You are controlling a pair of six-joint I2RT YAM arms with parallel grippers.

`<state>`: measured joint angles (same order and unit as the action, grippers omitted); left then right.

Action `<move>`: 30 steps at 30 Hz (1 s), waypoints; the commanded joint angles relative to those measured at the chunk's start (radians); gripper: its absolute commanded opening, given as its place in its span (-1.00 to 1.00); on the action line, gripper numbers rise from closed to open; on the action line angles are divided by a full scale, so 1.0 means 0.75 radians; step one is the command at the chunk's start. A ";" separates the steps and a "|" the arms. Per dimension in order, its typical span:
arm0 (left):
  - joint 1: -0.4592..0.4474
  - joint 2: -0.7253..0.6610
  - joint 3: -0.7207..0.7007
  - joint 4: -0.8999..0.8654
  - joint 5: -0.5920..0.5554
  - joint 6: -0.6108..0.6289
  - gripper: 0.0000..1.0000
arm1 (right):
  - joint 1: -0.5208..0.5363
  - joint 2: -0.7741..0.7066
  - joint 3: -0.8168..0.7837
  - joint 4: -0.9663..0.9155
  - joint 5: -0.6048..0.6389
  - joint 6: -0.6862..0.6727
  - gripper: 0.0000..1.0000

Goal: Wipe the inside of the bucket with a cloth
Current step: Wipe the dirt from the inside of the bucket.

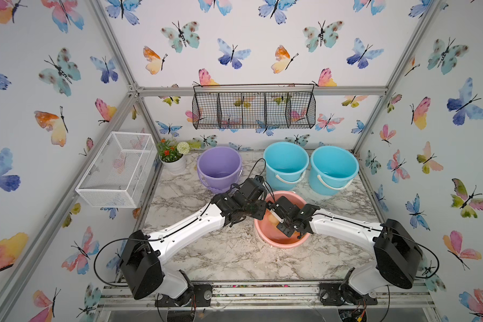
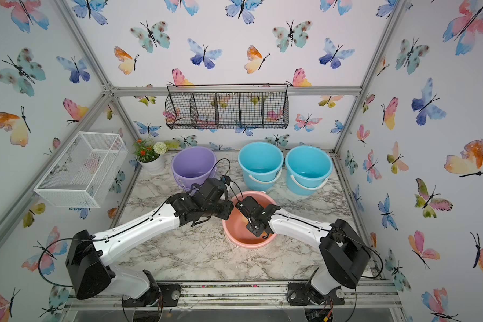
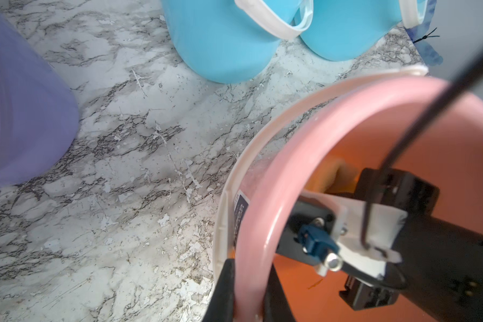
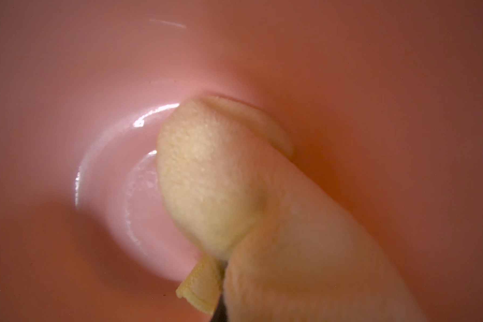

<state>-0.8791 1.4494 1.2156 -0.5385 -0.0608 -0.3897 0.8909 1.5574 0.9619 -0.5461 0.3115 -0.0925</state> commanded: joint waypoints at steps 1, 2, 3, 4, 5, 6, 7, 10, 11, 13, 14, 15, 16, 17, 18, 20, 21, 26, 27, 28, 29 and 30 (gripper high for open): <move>-0.007 0.014 0.043 -0.043 0.036 0.025 -1.00 | -0.002 0.090 -0.009 0.036 -0.128 -0.040 -0.97; -0.006 0.012 0.049 -0.044 0.038 0.027 -1.00 | -0.002 0.124 0.000 0.030 -0.150 -0.040 -0.96; -0.006 0.009 0.054 -0.044 0.036 0.029 -1.00 | -0.001 0.170 0.011 0.020 -0.166 -0.042 -0.97; -0.006 0.005 0.058 -0.045 0.037 0.029 -1.00 | -0.002 0.214 0.022 0.010 -0.186 -0.042 -0.97; -0.009 0.003 0.061 -0.043 0.039 0.033 -1.00 | -0.002 0.250 0.033 -0.001 -0.205 -0.042 -0.97; -0.006 0.003 0.065 -0.044 0.043 0.032 -1.00 | -0.002 0.292 0.044 -0.018 -0.231 -0.045 -0.96; -0.008 0.001 0.070 -0.048 0.042 0.032 -1.00 | -0.002 0.328 0.066 -0.037 -0.247 -0.041 -0.97; -0.008 -0.001 0.073 -0.047 0.046 0.030 -1.00 | -0.001 0.383 0.095 -0.064 -0.296 -0.046 -0.96; -0.010 -0.003 0.071 -0.047 0.047 0.029 -1.00 | -0.001 0.388 0.103 -0.070 -0.306 -0.047 -0.97; -0.009 -0.003 0.067 -0.047 0.043 0.029 -1.00 | -0.002 0.378 0.116 -0.078 -0.307 -0.030 -0.97; -0.010 -0.003 0.063 -0.047 0.040 0.031 -1.00 | -0.002 0.357 0.116 -0.071 -0.306 -0.018 -0.97; -0.008 -0.004 0.056 -0.047 0.035 0.027 -1.00 | -0.001 0.324 0.111 -0.060 -0.307 -0.003 -0.96; -0.006 -0.007 0.050 -0.045 0.033 0.022 -1.00 | -0.002 0.281 0.105 -0.044 -0.306 0.013 -0.97; -0.006 -0.009 0.043 -0.042 0.031 0.018 -1.00 | -0.002 0.241 0.100 -0.032 -0.307 0.026 -0.97; -0.004 -0.010 0.037 -0.039 0.033 0.011 -1.00 | -0.002 0.194 0.094 -0.018 -0.306 0.042 -0.97; 0.004 -0.014 0.021 -0.024 0.054 -0.002 -1.00 | -0.001 0.099 0.080 0.006 -0.291 0.072 -0.97; 0.005 -0.014 0.013 -0.016 0.065 -0.009 -1.00 | -0.002 0.044 0.072 0.018 -0.275 0.084 -0.97; 0.015 -0.015 -0.003 -0.009 0.087 -0.017 -1.00 | -0.002 -0.171 0.060 0.093 -0.176 0.107 -0.97; 0.015 -0.017 -0.005 -0.008 0.086 -0.017 -1.00 | 0.000 -0.209 0.062 0.108 -0.152 0.107 -0.97; 0.016 -0.018 -0.006 -0.006 0.088 -0.017 -1.00 | -0.002 -0.247 0.064 0.129 -0.133 0.106 -0.97; 0.017 -0.020 -0.007 -0.006 0.089 -0.016 -1.00 | -0.001 -0.279 0.060 0.155 -0.124 0.100 -0.97; 0.018 -0.020 -0.007 -0.006 0.090 -0.015 -1.00 | -0.001 -0.313 0.054 0.194 -0.105 0.096 -0.97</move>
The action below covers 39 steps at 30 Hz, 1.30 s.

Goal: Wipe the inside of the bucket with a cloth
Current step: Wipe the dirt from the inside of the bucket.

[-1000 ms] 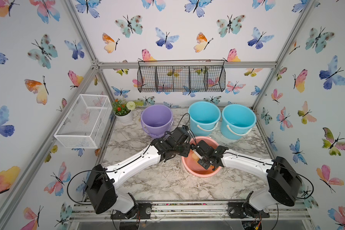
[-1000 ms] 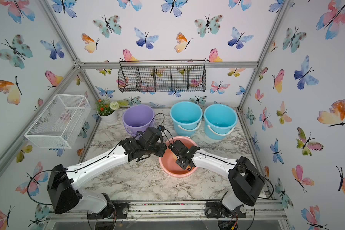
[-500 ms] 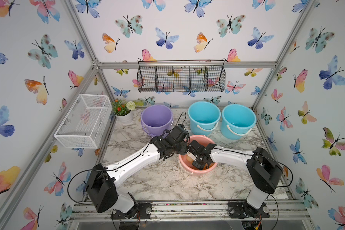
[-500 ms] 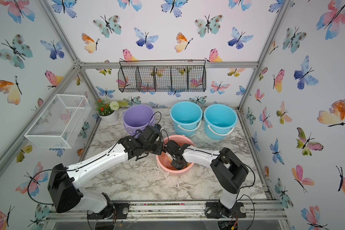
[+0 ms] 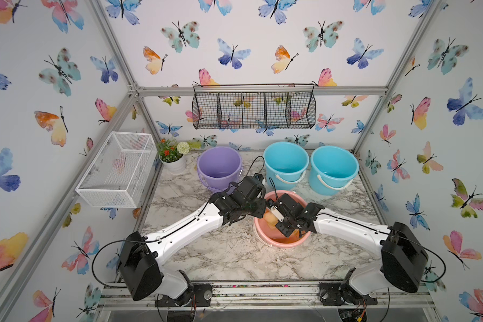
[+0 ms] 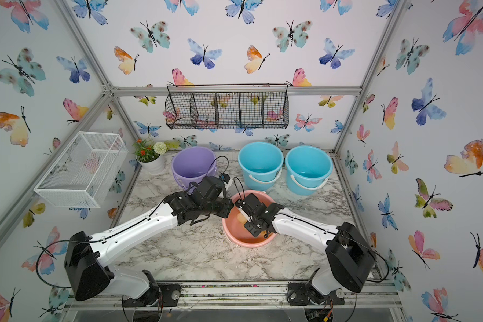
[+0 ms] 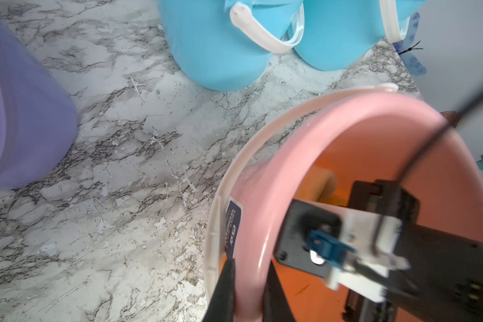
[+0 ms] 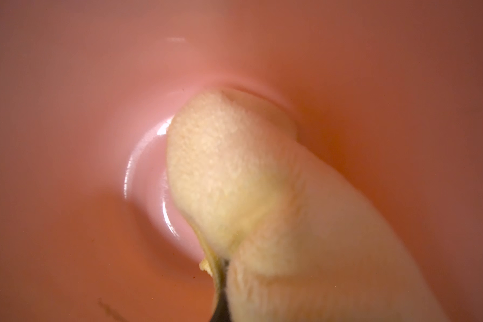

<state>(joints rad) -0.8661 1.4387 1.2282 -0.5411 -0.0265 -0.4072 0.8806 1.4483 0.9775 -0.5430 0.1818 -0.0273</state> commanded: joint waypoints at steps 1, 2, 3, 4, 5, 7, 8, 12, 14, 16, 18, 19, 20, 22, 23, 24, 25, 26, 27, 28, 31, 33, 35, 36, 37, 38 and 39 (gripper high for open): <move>0.001 -0.008 -0.025 -0.004 0.046 0.009 -1.00 | 0.013 -0.196 0.025 0.227 0.086 0.004 -0.97; 0.001 -0.009 -0.028 -0.003 0.045 0.009 -1.00 | 0.012 -0.227 0.016 0.264 0.101 0.000 -0.97; 0.002 -0.012 -0.031 -0.003 0.044 0.008 -1.00 | 0.013 -0.254 0.011 0.298 0.102 -0.002 -0.97; 0.003 -0.014 -0.032 -0.004 0.043 0.007 -1.00 | 0.012 -0.272 0.005 0.325 0.098 -0.004 -0.97; 0.001 -0.018 -0.036 -0.005 0.042 0.007 -1.00 | 0.012 -0.283 0.003 0.349 0.097 -0.003 -0.97; 0.003 -0.025 -0.042 0.001 0.044 0.007 -1.00 | 0.012 -0.291 0.016 0.376 0.087 -0.002 -0.97; 0.002 -0.026 -0.044 0.005 0.046 0.006 -1.00 | 0.013 -0.286 0.028 0.386 0.095 0.001 -0.97; 0.002 -0.026 -0.044 0.010 0.049 0.006 -1.00 | 0.012 -0.270 0.041 0.451 0.106 0.086 -0.97; 0.002 -0.032 -0.046 0.017 0.051 0.007 -1.00 | 0.013 -0.263 0.006 0.520 0.051 0.132 -0.97; 0.002 -0.037 -0.048 0.024 0.052 0.007 -1.00 | 0.013 -0.244 -0.023 0.571 -0.007 0.186 -0.97; 0.002 -0.041 -0.048 0.026 0.050 0.007 -1.00 | 0.013 -0.206 -0.051 0.599 -0.082 0.255 -0.97; 0.003 -0.044 -0.048 0.026 0.046 0.007 -1.00 | 0.012 -0.187 -0.057 0.598 -0.107 0.283 -0.97; 0.001 -0.046 -0.050 0.028 0.043 0.007 -1.00 | 0.013 -0.166 -0.070 0.599 -0.131 0.313 -0.97; 0.003 -0.053 -0.054 0.032 0.036 0.004 -1.00 | 0.013 -0.128 -0.097 0.595 -0.174 0.358 -0.97; 0.003 -0.058 -0.056 0.038 0.035 0.003 -1.00 | 0.012 -0.113 -0.111 0.593 -0.191 0.384 -0.97; 0.003 -0.062 -0.058 0.040 0.035 0.003 -1.00 | 0.012 -0.102 -0.128 0.594 -0.205 0.401 -0.97; 0.003 -0.065 -0.061 0.043 0.035 0.003 -1.00 | 0.013 -0.092 -0.149 0.601 -0.223 0.415 -0.97; 0.003 -0.068 -0.061 0.048 0.034 0.003 -1.00 | 0.012 -0.080 -0.171 0.615 -0.240 0.428 -0.97; 0.003 -0.070 -0.063 0.050 0.035 0.004 -1.00 | 0.013 -0.071 -0.186 0.622 -0.244 0.435 -0.97; 0.002 -0.069 -0.061 0.052 0.033 0.003 -1.00 | 0.013 -0.052 -0.198 0.619 -0.255 0.445 -0.97; 0.003 -0.071 -0.057 0.053 0.030 0.003 -1.00 | 0.012 -0.002 -0.211 0.603 -0.268 0.460 -0.97; 0.002 -0.078 -0.054 0.057 0.024 0.006 -1.00 | 0.012 0.051 -0.196 0.563 -0.279 0.466 -0.97; 0.001 -0.089 -0.056 0.063 0.018 0.006 -1.00 | 0.012 0.107 -0.162 0.499 -0.302 0.466 -0.97; 0.002 -0.099 -0.059 0.070 0.014 0.006 -1.00 | 0.012 0.135 -0.149 0.471 -0.319 0.466 -0.97; 0.002 -0.106 -0.062 0.075 0.011 0.007 -1.00 | 0.012 0.151 -0.141 0.455 -0.334 0.469 -0.97; 0.003 -0.110 -0.065 0.080 0.008 0.007 -1.00 | 0.013 0.154 -0.142 0.446 -0.336 0.476 -0.97; 0.002 -0.112 -0.066 0.079 0.005 0.006 -1.00 | 0.014 0.138 -0.157 0.451 -0.338 0.487 -0.96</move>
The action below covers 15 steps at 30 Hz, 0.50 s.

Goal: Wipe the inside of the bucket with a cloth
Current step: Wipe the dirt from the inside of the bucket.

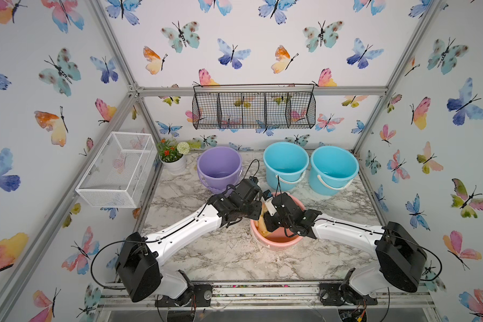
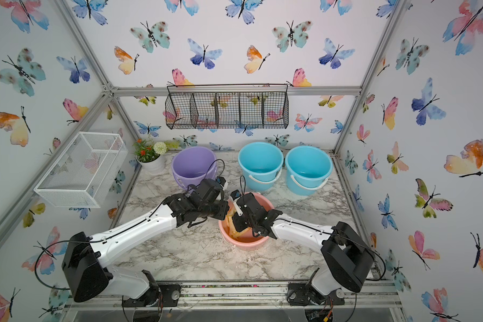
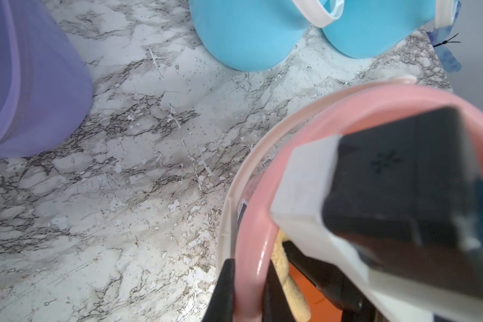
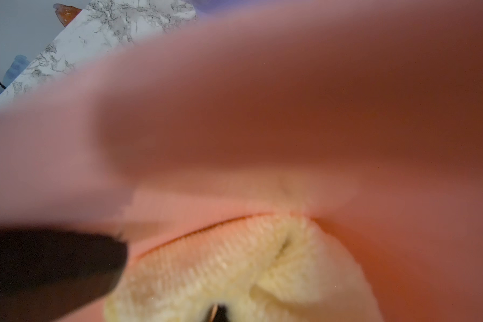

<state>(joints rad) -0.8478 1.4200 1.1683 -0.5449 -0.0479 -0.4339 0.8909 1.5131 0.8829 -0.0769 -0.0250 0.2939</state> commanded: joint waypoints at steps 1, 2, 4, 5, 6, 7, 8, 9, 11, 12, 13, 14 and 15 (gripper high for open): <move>-0.021 -0.085 0.016 0.079 0.031 0.043 -1.00 | -0.001 0.031 -0.051 -0.153 -0.063 0.065 -0.97; -0.022 -0.085 0.019 0.074 0.027 0.042 -1.00 | -0.001 0.006 -0.072 -0.136 -0.064 0.071 -0.97; -0.022 -0.086 0.020 0.074 0.028 0.043 -1.00 | -0.001 -0.022 -0.085 -0.138 -0.071 0.075 -0.97; -0.021 -0.088 0.019 0.076 0.023 0.043 -1.00 | -0.001 -0.029 -0.082 -0.159 -0.083 0.073 -0.97; -0.021 -0.087 0.019 0.076 0.019 0.043 -1.00 | 0.000 -0.040 -0.079 -0.181 -0.108 0.069 -0.97; -0.022 -0.087 0.021 0.073 0.013 0.043 -1.00 | -0.001 -0.053 -0.086 -0.189 -0.139 0.067 -0.97; -0.021 -0.085 0.023 0.070 0.006 0.042 -1.00 | -0.001 -0.076 -0.097 -0.196 -0.167 0.067 -0.97; -0.021 -0.086 0.024 0.068 0.002 0.042 -1.00 | -0.002 -0.100 -0.114 -0.202 -0.187 0.074 -0.97; -0.021 -0.088 0.025 0.072 0.001 0.041 -1.00 | -0.001 -0.130 -0.134 -0.221 -0.209 0.085 -0.97; -0.022 -0.091 0.025 0.075 0.001 0.042 -1.00 | -0.001 -0.134 -0.136 -0.233 -0.222 0.090 -0.97; -0.021 -0.092 0.026 0.080 0.002 0.042 -1.00 | -0.001 -0.130 -0.135 -0.240 -0.239 0.094 -0.97; -0.022 -0.094 0.029 0.080 -0.001 0.039 -1.00 | -0.002 -0.119 -0.122 -0.256 -0.264 0.097 -0.97; -0.023 -0.092 0.034 0.078 -0.005 0.040 -1.00 | 0.000 -0.102 -0.103 -0.278 -0.279 0.100 -0.97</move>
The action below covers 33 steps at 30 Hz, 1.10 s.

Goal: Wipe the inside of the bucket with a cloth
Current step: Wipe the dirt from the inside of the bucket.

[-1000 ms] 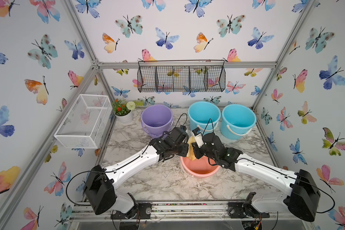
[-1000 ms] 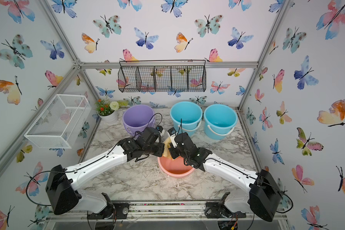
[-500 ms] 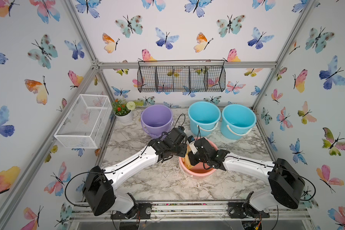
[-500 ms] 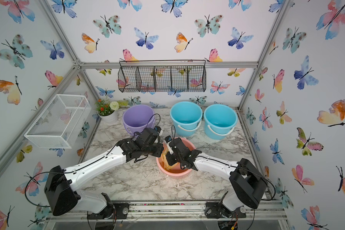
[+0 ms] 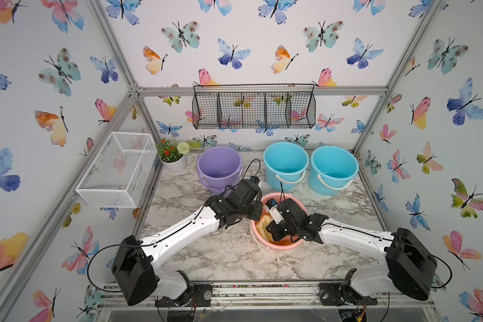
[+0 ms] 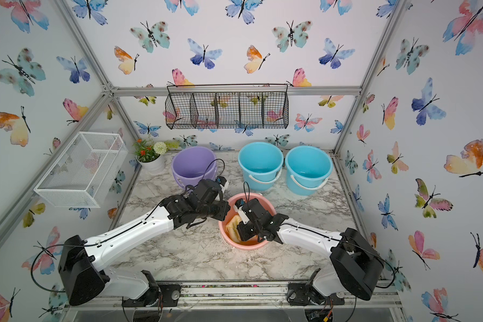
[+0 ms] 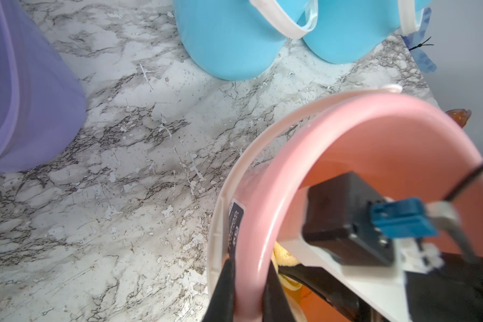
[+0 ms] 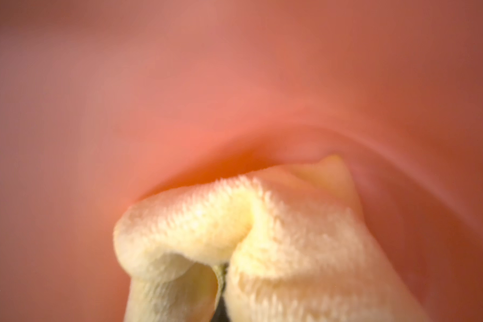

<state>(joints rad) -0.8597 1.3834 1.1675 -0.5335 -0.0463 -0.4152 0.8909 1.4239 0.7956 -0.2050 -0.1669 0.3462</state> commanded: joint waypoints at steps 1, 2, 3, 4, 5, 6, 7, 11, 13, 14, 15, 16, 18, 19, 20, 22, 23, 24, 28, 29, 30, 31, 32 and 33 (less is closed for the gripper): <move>-0.007 -0.044 0.041 0.057 -0.009 0.015 -1.00 | -0.002 0.034 0.029 -0.117 -0.101 0.039 -0.97; -0.007 -0.046 0.045 0.056 -0.006 0.015 -1.00 | 0.000 0.057 0.049 -0.126 -0.110 0.047 -0.97; -0.006 -0.050 0.045 0.057 -0.001 0.014 -1.00 | -0.002 0.084 0.074 -0.134 -0.122 0.050 -0.97; -0.007 -0.054 0.043 0.062 0.005 0.014 -1.00 | -0.002 0.113 0.101 -0.144 -0.131 0.050 -0.97; -0.006 -0.060 0.039 0.072 0.019 0.022 -1.00 | -0.001 0.150 0.144 -0.167 -0.131 0.055 -0.97; -0.007 -0.069 0.034 0.087 0.046 0.034 -1.00 | -0.002 0.193 0.187 -0.195 -0.121 0.060 -0.97; -0.007 -0.077 0.029 0.096 0.054 0.036 -1.00 | -0.001 0.233 0.220 -0.213 -0.122 0.065 -0.97; -0.011 -0.105 0.025 0.098 0.047 0.038 -1.00 | -0.002 0.387 0.341 -0.270 -0.118 0.099 -0.97; -0.011 -0.117 0.025 0.098 0.043 0.039 -1.00 | -0.002 0.455 0.399 -0.308 -0.119 0.122 -0.97; -0.011 -0.125 0.024 0.096 0.040 0.038 -1.00 | -0.002 0.491 0.428 -0.329 -0.128 0.134 -0.97; -0.010 -0.132 0.021 0.098 0.034 0.038 -1.00 | -0.001 0.517 0.455 -0.352 -0.129 0.143 -0.97; -0.011 -0.140 0.016 0.101 0.027 0.037 -1.00 | 0.000 0.539 0.484 -0.375 -0.121 0.150 -0.97; -0.010 -0.154 0.002 0.108 0.009 0.032 -1.00 | -0.002 0.541 0.511 -0.382 -0.118 0.162 -0.97; -0.011 -0.159 -0.004 0.107 -0.006 0.026 -1.00 | -0.002 0.525 0.514 -0.376 -0.114 0.171 -0.97; -0.011 -0.163 -0.010 0.107 -0.020 0.018 -1.00 | -0.002 0.506 0.520 -0.375 -0.106 0.180 -0.97; -0.011 -0.169 -0.025 0.110 -0.058 -0.002 -1.00 | -0.002 0.458 0.523 -0.376 -0.101 0.203 -0.97; -0.011 -0.173 -0.037 0.114 -0.079 -0.016 -1.00 | -0.001 0.430 0.528 -0.385 -0.101 0.225 -0.97; -0.008 -0.180 -0.047 0.121 -0.092 -0.029 -1.00 | -0.001 0.403 0.532 -0.395 -0.102 0.246 -0.96; 0.002 -0.203 -0.087 0.157 -0.129 -0.071 -1.00 | -0.001 0.231 0.501 -0.373 -0.115 0.369 -0.97; 0.008 -0.207 -0.097 0.165 -0.134 -0.083 -1.00 | -0.002 0.175 0.477 -0.334 -0.127 0.407 -0.96; 0.011 -0.210 -0.104 0.171 -0.135 -0.091 -1.00 | -0.001 0.128 0.454 -0.300 -0.133 0.438 -0.97; 0.017 -0.212 -0.112 0.179 -0.134 -0.099 -1.00 | -0.002 0.079 0.430 -0.264 -0.132 0.476 -0.96; 0.019 -0.214 -0.118 0.185 -0.131 -0.102 -1.00 | -0.001 0.032 0.408 -0.224 -0.133 0.507 -0.97; 0.020 -0.217 -0.124 0.190 -0.127 -0.105 -1.00 | -0.002 -0.021 0.382 -0.183 -0.128 0.547 -0.97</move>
<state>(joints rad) -0.8482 1.2518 1.0832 -0.4442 -0.1471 -0.4618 0.8906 1.4837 1.1160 -0.4385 -0.2543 0.6506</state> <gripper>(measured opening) 0.136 0.069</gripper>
